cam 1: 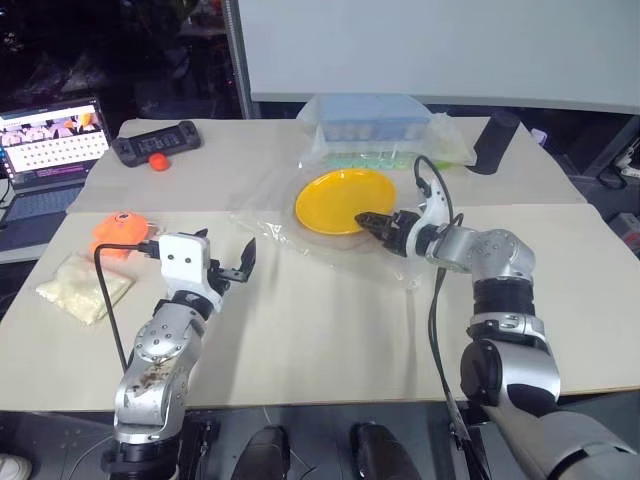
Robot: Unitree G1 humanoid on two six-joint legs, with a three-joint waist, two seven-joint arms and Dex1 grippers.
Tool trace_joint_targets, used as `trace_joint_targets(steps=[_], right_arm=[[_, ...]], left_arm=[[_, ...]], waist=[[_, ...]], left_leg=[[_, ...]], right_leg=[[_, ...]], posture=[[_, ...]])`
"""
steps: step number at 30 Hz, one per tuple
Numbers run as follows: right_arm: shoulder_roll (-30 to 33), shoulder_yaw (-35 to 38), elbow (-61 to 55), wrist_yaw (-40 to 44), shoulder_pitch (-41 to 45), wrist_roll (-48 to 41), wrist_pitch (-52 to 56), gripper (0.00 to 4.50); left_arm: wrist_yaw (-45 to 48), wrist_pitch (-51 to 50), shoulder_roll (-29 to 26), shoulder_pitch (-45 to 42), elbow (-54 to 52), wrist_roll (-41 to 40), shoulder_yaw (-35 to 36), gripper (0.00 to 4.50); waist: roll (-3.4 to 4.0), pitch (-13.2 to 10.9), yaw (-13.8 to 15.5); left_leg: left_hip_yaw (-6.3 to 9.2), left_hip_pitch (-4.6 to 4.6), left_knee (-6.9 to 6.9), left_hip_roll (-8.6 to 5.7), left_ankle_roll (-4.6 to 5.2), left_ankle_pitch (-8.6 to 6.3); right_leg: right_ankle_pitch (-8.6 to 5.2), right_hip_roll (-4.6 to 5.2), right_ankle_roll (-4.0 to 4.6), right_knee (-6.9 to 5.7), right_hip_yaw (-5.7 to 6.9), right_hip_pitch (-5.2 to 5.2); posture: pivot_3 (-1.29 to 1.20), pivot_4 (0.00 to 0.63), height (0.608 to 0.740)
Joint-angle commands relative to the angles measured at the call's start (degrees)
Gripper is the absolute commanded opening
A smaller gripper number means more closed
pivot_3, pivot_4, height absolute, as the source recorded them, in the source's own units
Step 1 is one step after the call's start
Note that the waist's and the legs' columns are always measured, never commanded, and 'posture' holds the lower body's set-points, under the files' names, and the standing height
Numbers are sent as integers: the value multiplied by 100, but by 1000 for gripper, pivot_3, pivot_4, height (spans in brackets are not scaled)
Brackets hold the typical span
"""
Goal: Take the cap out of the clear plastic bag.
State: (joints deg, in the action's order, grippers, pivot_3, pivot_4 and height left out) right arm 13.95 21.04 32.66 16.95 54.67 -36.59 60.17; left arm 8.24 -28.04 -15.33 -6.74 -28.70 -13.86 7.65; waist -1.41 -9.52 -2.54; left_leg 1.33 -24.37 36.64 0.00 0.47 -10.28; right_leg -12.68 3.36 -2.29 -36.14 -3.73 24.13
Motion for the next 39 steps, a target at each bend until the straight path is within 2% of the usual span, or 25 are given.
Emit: trace_joint_targets(steps=[1,6,11,17,21,26,33,34,38,39], right_arm=[[10,98,13,43,223,-27,-215,1676],[129,329,-145,-68,338,-188,-147,68],[622,1039,31,-344,488,-422,-298,68],[1615,1862,1341,-984,616,-235,-1364,68],[2105,2098,2390,-1454,658,-13,-2357,68],[2278,2098,3396,-1431,580,195,-3209,68],[2414,2454,4037,-1707,451,98,-4410,68],[2430,2469,4069,-1717,427,108,-4498,827],[2518,2523,4082,-1548,433,82,-4680,2015],[2562,2561,4066,-1548,453,45,-4686,2477]], left_arm=[[-56,-8,36,-45,-293,35,-44,4500],[47,12,103,-106,-235,-31,-137,4500],[112,39,189,-230,-106,-39,-263,4500],[208,76,305,-333,43,0,-480,4500],[202,88,355,-378,90,40,-560,4500],[243,59,338,-400,114,95,-676,4500],[147,29,434,-353,36,118,-737,4500],[142,26,438,-344,23,123,-748,4500],[149,23,404,-323,-1,112,-729,4500],[157,25,395,-327,9,109,-722,4500]], waist=[[0,0,1],[0,0,4],[0,0,46],[-2,-1,74],[-4,-3,20],[-6,-3,-92],[-7,-4,-78],[-7,-4,-66],[-7,-4,-18],[-7,-4,-17]], left_leg=[[0,0,0,-1,0,0],[0,-1,0,-1,0,0],[0,-4,0,-3,0,0],[-2,-5,0,-5,1,0],[-5,-4,0,-5,1,0],[-15,4,0,-3,1,0],[-15,4,1,-6,1,1],[-15,4,0,-7,2,1],[-16,4,1,-7,2,1],[-15,4,0,-7,2,1]], right_leg=[[0,1,0,0,0,0],[0,1,-1,0,0,1],[1,3,-1,2,1,0],[1,3,-2,13,3,-3],[1,2,-2,13,-2,-4],[1,-4,-2,12,-18,-7],[3,-2,-8,15,-19,-12],[3,-1,-9,15,-19,-13],[3,-1,-9,18,-19,-13],[3,-1,-9,18,-19,-12]], posture=[[0,150,740],[0,150,740],[0,150,740],[0,150,740],[0,150,740],[0,150,740],[0,150,740],[0,150,740],[0,150,740],[0,150,740]])
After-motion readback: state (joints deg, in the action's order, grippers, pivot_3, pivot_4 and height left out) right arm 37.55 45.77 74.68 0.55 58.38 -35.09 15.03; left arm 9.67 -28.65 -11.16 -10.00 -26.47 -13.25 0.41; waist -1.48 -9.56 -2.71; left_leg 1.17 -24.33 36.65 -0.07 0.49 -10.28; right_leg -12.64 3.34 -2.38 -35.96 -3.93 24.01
